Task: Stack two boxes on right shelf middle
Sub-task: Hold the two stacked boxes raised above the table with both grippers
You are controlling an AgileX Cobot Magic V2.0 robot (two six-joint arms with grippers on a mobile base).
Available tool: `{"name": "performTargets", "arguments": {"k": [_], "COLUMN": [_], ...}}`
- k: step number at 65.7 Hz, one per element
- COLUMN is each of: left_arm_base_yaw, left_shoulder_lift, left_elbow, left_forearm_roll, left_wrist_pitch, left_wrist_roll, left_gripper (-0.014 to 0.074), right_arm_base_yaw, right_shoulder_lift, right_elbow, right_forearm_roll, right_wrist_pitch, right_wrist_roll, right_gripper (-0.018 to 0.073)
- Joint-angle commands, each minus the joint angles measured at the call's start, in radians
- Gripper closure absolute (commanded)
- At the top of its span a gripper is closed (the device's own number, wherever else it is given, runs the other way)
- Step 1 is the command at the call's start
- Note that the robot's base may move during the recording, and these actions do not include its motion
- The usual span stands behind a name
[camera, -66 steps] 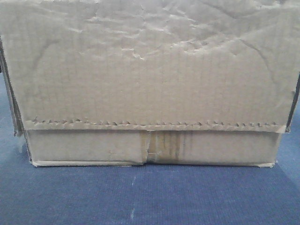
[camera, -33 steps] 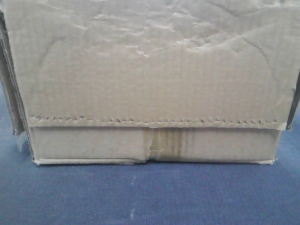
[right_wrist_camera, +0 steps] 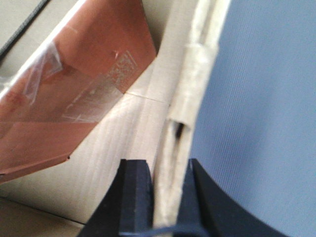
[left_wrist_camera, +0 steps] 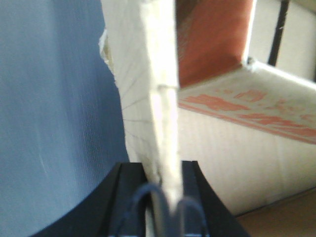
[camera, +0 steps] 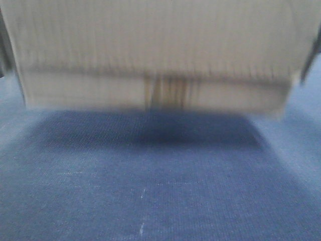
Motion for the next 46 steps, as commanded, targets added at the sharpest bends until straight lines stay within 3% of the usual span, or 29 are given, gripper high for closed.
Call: {"name": "performTargets", "arguments": {"k": [1, 21, 46], "left_arm_base_yaw": [0.006, 0.006, 0.006], "left_shoulder_lift": [-0.056, -0.130, -0.135], "left_elbow": [-0.087, -0.264, -0.273], "left_forearm_roll": [0.002, 0.002, 0.005], "left_wrist_pitch": [-0.010, -0.012, -0.010], "left_wrist_roll": [0.002, 0.002, 0.002], "left_gripper": [0.0708, 0.0708, 0.0708], "right_arm_base_yaw": [-0.007, -0.007, -0.007], "right_shoulder_lift": [-0.049, -0.088, -0.088], "right_elbow": [-0.072, -0.317, -0.341], "right_forearm_roll": [-0.040, -0.021, -0.019], "right_wrist_pitch": [-0.032, -0.026, -0.026], "right_wrist_roll": [-0.019, -0.019, -0.019], "right_gripper": [0.0711, 0.0711, 0.0711]}}
